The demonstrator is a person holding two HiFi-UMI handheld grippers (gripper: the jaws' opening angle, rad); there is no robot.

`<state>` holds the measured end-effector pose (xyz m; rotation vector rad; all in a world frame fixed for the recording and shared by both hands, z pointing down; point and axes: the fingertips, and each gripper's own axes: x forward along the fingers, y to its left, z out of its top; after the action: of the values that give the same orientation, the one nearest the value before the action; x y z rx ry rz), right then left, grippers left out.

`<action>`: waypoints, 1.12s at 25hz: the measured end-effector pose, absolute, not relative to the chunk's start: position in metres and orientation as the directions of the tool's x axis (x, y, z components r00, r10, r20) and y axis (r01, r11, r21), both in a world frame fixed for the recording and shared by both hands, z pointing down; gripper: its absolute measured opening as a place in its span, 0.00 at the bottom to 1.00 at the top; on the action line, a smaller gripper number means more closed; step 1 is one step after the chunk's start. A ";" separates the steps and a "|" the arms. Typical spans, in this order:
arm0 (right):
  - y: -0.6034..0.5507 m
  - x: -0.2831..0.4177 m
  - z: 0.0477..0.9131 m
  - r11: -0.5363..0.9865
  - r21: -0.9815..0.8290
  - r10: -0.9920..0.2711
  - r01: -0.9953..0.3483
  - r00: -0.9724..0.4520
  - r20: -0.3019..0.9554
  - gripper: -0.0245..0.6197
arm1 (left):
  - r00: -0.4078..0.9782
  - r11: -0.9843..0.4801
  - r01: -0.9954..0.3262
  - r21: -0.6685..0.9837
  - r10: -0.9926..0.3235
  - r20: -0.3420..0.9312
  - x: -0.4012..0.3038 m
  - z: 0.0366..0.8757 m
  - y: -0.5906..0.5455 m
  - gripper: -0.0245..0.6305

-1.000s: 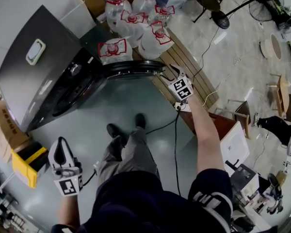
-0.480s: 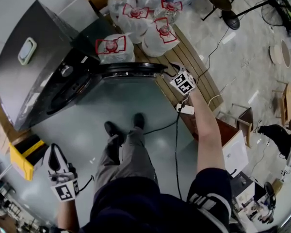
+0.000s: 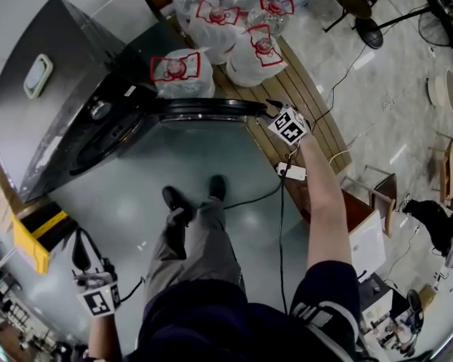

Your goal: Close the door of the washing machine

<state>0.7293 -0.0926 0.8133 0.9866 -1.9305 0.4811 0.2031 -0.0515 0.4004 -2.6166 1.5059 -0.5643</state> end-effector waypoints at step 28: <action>-0.093 0.723 0.828 0.655 0.049 -0.405 -0.754 -0.296 0.865 0.21 | 0.613 -0.671 -0.719 -0.181 -0.735 0.290 0.276 0.444 -0.054 0.07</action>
<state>0.7227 -0.0927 0.8284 0.9105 -1.9234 0.4623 0.2760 -0.0540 0.4441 -2.7796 1.2541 -0.5329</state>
